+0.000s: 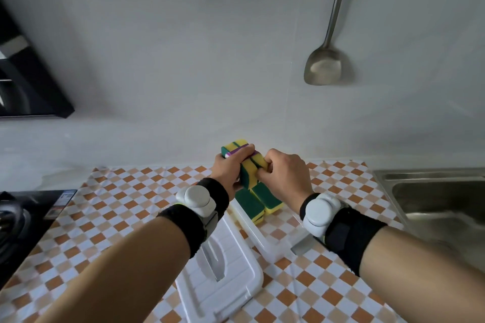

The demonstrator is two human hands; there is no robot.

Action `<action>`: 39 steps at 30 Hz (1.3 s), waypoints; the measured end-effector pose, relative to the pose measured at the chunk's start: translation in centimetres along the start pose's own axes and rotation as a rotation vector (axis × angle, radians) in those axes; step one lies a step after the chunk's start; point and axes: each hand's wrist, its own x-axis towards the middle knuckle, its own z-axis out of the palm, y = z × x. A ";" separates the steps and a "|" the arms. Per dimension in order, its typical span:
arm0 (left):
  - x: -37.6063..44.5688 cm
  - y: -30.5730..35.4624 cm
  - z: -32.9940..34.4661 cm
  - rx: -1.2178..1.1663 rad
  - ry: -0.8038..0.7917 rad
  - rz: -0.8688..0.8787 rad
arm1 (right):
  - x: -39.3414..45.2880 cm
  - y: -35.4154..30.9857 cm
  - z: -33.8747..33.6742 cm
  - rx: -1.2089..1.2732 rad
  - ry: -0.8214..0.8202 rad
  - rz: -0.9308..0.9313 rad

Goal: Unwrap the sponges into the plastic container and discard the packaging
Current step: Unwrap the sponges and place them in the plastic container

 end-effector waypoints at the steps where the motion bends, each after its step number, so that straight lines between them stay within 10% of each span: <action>1: 0.2 -0.1 0.2 -0.011 0.024 0.008 | -0.1 0.0 0.2 0.009 0.011 -0.007; 23: 4.8 0.1 -2.9 0.040 0.178 0.006 | -1.3 3.9 -1.5 0.005 -0.149 -0.041; 39: 4.2 -1.2 -2.5 0.220 0.111 -0.003 | 0.6 4.8 -1.1 -0.327 -0.730 0.090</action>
